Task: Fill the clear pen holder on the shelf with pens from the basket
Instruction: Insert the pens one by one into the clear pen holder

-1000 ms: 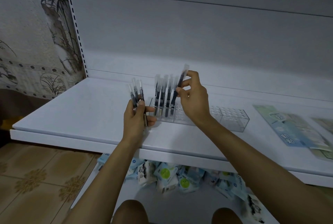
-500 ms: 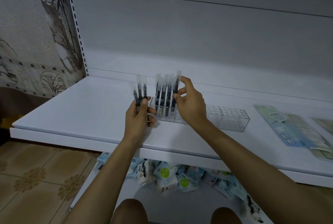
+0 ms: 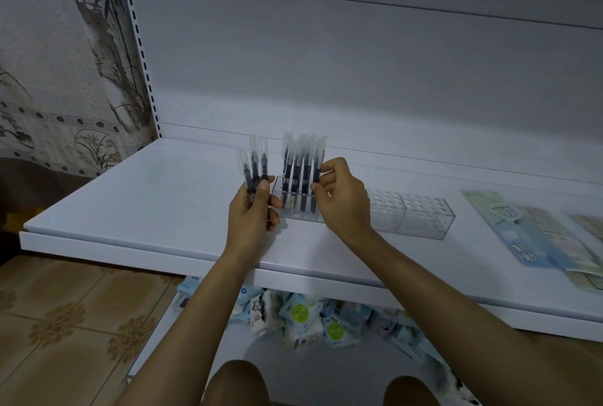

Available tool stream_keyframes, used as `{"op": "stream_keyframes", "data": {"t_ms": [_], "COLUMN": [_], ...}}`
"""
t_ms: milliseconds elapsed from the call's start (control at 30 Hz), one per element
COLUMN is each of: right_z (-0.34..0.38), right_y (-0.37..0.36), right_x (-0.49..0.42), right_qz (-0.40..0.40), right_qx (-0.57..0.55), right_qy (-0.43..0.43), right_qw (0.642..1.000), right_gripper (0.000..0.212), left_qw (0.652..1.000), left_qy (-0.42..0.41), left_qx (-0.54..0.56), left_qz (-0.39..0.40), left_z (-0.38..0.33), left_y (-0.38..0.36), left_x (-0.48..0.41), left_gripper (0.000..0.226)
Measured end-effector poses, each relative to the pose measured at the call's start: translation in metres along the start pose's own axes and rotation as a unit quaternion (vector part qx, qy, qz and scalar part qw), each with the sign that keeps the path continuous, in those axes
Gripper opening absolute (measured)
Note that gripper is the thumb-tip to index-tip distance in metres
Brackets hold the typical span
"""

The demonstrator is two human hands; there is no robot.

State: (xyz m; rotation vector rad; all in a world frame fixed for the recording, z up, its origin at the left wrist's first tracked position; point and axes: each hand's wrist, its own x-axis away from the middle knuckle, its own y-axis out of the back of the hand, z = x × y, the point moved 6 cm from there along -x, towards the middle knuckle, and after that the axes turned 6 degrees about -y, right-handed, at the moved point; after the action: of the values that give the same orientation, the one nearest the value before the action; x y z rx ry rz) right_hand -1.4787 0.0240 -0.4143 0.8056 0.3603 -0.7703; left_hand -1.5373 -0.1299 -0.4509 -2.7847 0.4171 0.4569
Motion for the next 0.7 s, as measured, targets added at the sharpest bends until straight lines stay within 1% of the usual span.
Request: {"op": "stream_keyframes", "data": {"t_ms": [200, 400, 600, 700], "right_z": [-0.006, -0.011, -0.013, -0.010], "right_y": [0.001, 0.001, 0.003, 0.014], "right_x": [-0.003, -0.005, -0.006, -0.003], "right_qz": [0.001, 0.003, 0.024, -0.006], "right_qx": [-0.064, -0.083, -0.115, -0.152], "right_qy": [-0.033, -0.055, -0.082, -0.075], "right_qw": [0.997, 0.995, 0.990, 0.985], "right_gripper": [0.020, 0.020, 0.023, 0.020], "left_qw": [1.000, 1.000, 1.000, 1.000], "left_qy": [0.000, -0.001, -0.007, -0.008], "left_qx": [0.001, -0.009, -0.010, 0.003], "left_qz": [-0.008, -0.011, -0.010, -0.004], "left_z": [0.000, 0.001, -0.001, -0.004], "left_y": [0.001, 0.002, 0.001, 0.000], "left_x": [0.000, 0.001, 0.001, 0.003], "left_gripper": [0.023, 0.024, 0.025, 0.025]}}
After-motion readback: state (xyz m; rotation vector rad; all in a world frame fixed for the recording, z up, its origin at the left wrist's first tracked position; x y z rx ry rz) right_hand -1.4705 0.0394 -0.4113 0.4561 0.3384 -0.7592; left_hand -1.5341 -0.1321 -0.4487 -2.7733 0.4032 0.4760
